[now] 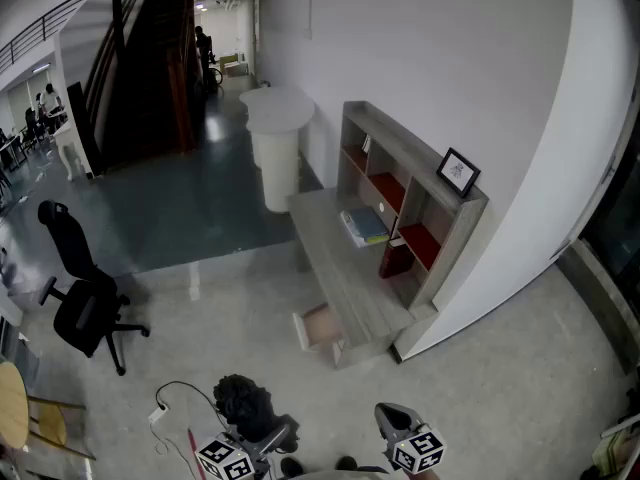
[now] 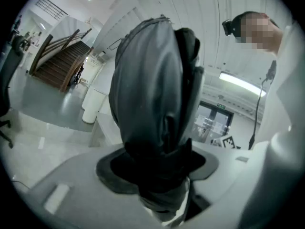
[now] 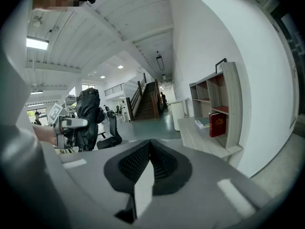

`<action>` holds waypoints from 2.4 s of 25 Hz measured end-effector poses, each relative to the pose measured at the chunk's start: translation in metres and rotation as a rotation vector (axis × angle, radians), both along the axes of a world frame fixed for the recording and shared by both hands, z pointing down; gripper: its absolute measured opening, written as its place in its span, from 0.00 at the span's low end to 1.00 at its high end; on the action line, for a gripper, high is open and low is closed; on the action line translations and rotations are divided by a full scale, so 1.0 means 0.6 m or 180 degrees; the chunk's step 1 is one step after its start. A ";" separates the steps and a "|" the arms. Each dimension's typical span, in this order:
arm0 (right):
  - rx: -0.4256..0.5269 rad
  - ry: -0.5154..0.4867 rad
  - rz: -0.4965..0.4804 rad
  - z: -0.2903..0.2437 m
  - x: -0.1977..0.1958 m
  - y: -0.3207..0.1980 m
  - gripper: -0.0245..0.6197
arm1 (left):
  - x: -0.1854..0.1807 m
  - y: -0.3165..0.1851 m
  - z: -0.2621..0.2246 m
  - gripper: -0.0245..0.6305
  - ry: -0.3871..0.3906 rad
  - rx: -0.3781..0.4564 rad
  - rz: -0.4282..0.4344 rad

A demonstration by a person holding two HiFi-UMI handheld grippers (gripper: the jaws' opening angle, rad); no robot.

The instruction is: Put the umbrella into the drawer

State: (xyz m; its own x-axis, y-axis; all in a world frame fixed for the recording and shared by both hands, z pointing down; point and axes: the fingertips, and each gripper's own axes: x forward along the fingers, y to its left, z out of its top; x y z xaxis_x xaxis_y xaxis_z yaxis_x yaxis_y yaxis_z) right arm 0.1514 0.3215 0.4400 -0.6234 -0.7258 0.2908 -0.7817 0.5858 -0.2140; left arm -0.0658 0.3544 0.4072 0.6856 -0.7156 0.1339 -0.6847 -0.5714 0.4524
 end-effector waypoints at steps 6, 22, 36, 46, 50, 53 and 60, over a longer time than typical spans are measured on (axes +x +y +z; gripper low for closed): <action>0.0013 0.0005 -0.0011 0.001 0.001 -0.005 0.05 | 0.000 -0.001 0.008 0.43 -0.0008 -0.0006 -0.0016; -0.0040 -0.0068 0.0078 0.001 -0.014 0.019 0.05 | -0.028 0.025 0.031 0.43 0.0041 -0.0052 0.0013; -0.0190 -0.0023 0.0244 0.031 -0.071 0.048 0.05 | -0.086 0.045 0.051 0.43 0.0063 -0.0155 0.0153; -0.0241 -0.0099 0.0355 0.042 -0.141 0.050 0.05 | -0.156 0.045 0.060 0.43 0.0073 -0.0141 0.0252; -0.0266 -0.0078 0.0346 0.048 -0.168 0.059 0.05 | -0.181 0.046 0.069 0.43 0.0064 -0.0142 0.0305; -0.0307 -0.0042 0.0366 0.052 -0.170 0.062 0.05 | -0.187 0.044 0.074 0.43 0.0076 -0.0156 0.0326; -0.0327 0.0007 0.0405 0.053 -0.170 0.050 0.05 | -0.192 0.035 0.086 0.43 0.0136 -0.0205 0.0322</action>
